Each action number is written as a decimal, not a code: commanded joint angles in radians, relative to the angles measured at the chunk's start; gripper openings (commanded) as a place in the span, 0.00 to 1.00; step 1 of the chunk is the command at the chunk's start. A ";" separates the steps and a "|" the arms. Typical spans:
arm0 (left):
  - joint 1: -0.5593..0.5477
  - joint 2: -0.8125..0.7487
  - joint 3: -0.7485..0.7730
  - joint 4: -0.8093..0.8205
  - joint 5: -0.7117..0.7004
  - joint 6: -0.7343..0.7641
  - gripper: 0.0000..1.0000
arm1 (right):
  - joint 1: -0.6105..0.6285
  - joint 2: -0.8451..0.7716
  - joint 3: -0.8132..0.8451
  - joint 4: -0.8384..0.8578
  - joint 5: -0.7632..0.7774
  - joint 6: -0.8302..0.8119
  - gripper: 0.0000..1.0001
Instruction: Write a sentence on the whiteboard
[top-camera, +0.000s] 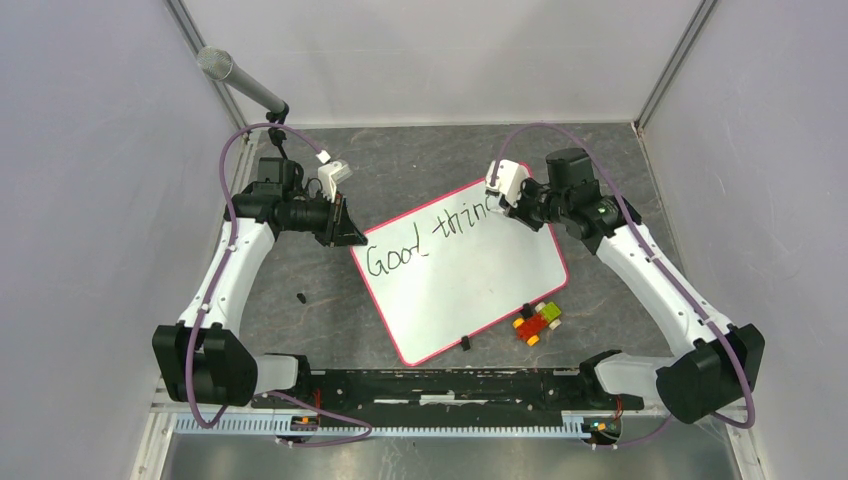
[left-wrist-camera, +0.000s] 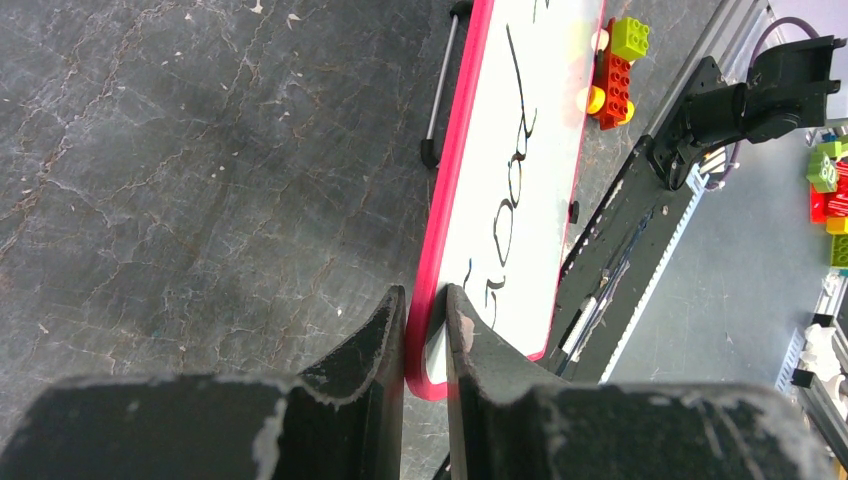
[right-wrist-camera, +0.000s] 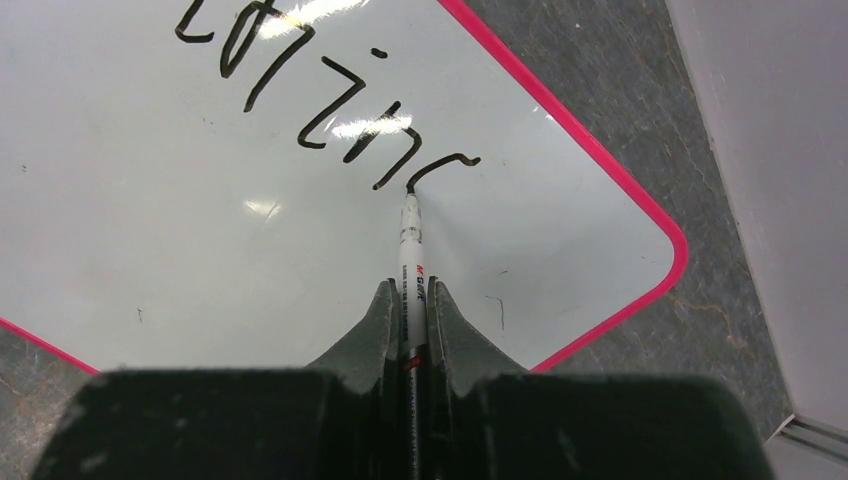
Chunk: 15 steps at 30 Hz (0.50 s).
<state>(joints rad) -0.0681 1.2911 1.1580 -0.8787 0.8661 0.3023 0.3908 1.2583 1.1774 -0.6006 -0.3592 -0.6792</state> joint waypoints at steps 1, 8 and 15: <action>-0.005 0.001 -0.007 0.023 -0.045 0.027 0.02 | -0.002 -0.009 0.007 0.000 0.054 -0.023 0.00; -0.007 -0.002 -0.009 0.023 -0.048 0.027 0.02 | -0.007 0.014 0.052 0.036 0.082 -0.001 0.00; -0.006 0.001 -0.009 0.022 -0.049 0.028 0.02 | -0.007 0.036 0.084 0.054 0.068 0.013 0.00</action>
<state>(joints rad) -0.0681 1.2911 1.1580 -0.8764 0.8658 0.3023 0.3878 1.2758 1.2076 -0.5911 -0.3061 -0.6777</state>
